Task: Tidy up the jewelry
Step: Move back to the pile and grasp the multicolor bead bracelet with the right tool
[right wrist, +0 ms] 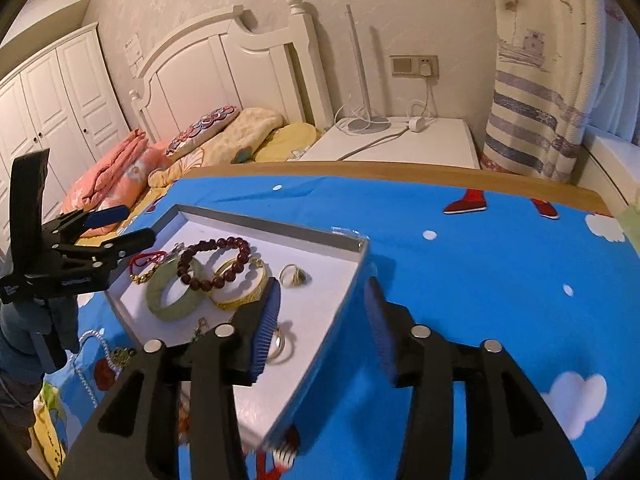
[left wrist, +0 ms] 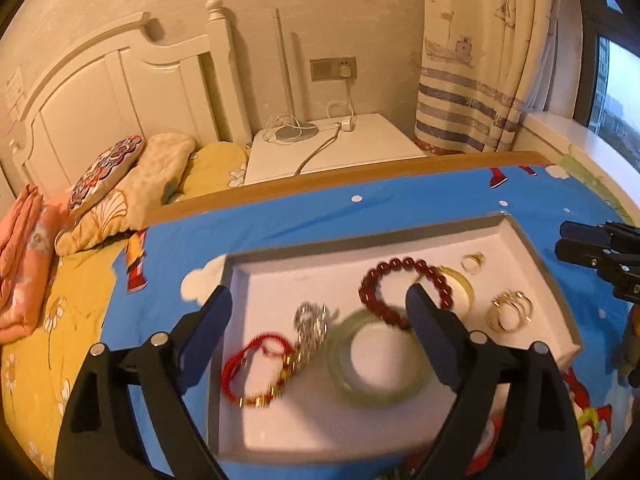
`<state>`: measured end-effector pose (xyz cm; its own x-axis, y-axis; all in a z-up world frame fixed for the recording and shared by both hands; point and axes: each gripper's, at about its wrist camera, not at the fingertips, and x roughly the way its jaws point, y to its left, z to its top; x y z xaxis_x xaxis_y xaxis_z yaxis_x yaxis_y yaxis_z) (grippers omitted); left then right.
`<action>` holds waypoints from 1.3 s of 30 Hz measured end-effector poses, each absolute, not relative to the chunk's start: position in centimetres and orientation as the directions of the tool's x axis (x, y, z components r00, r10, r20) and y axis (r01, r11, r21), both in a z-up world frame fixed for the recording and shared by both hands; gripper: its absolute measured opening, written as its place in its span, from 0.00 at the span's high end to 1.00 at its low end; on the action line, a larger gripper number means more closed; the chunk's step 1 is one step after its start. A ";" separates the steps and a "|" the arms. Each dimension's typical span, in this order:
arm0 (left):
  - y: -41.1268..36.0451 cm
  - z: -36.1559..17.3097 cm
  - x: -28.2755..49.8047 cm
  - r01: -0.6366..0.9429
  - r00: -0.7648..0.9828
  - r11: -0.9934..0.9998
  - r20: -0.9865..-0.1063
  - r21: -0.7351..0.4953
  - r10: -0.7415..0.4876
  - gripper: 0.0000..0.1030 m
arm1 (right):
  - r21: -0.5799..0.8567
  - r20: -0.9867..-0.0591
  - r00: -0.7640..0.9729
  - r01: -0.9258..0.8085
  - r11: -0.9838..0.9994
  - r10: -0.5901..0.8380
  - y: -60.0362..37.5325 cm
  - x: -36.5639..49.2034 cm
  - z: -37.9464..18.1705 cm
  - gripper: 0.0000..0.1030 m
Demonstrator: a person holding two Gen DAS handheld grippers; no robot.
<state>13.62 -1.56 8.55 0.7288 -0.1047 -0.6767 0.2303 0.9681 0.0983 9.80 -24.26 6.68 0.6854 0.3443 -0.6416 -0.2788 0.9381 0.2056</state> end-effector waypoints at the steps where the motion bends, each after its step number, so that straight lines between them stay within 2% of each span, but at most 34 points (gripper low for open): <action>1: -1.2 9.0 12.4 0.224 0.739 0.970 -0.665 0.096 -0.105 0.07 | 0.202 -0.643 0.685 -0.279 0.939 0.342 -24.4 9.1 6.7 0.57; 3: -0.9 9.4 10.8 0.218 0.751 0.970 -0.653 0.104 -0.098 0.05 | 0.193 -0.646 0.686 -0.277 0.941 0.335 -24.5 8.1 6.8 0.55; 5: -0.4 9.8 8.7 0.223 0.750 0.968 -0.655 0.115 -0.095 0.05 | 0.183 -0.648 0.686 -0.281 0.942 0.331 -24.5 6.7 6.8 0.48; 13: 2.8 9.3 1.8 0.208 0.737 0.974 -0.668 0.089 -0.097 0.03 | 0.192 -0.674 0.656 -0.288 0.938 0.340 -24.3 2.2 5.1 0.41; 20: 6.6 5.8 -3.3 0.141 0.697 0.990 -0.711 0.006 -0.095 0.02 | 0.130 -0.719 0.613 -0.345 0.930 0.328 -21.4 -0.5 3.6 0.40; 25: 7.6 4.0 -6.6 0.139 0.679 0.990 -0.731 0.035 -0.070 0.03 | 0.067 -0.726 0.581 -0.475 0.877 0.369 -18.0 -1.2 4.0 0.40; 28: 8.0 3.4 -7.5 0.143 0.681 0.988 -0.731 0.062 -0.052 0.02 | 0.032 -0.748 0.558 -0.512 0.858 0.361 -16.6 -1.0 3.4 0.42; 32: 8.8 2.8 -7.7 0.134 0.671 0.990 -0.739 0.041 -0.061 0.02 | 0.016 -0.774 0.529 -0.533 0.846 0.348 -15.9 -0.2 2.6 0.49; 36: 9.2 2.6 -7.5 0.130 0.668 0.991 -0.741 0.023 -0.070 0.03 | 0.011 -0.786 0.510 -0.554 0.832 0.350 -16.1 0.6 2.5 0.51; 38: 9.4 2.5 -7.4 0.135 0.667 0.991 -0.741 0.016 -0.079 0.03 | -0.004 -0.800 0.503 -0.552 0.834 0.329 -16.4 1.3 2.1 0.55; 39: 9.4 2.4 -7.4 0.137 0.665 0.990 -0.743 0.015 -0.081 0.03 | 0.001 -0.801 0.497 -0.558 0.830 0.335 -16.6 1.5 1.8 0.61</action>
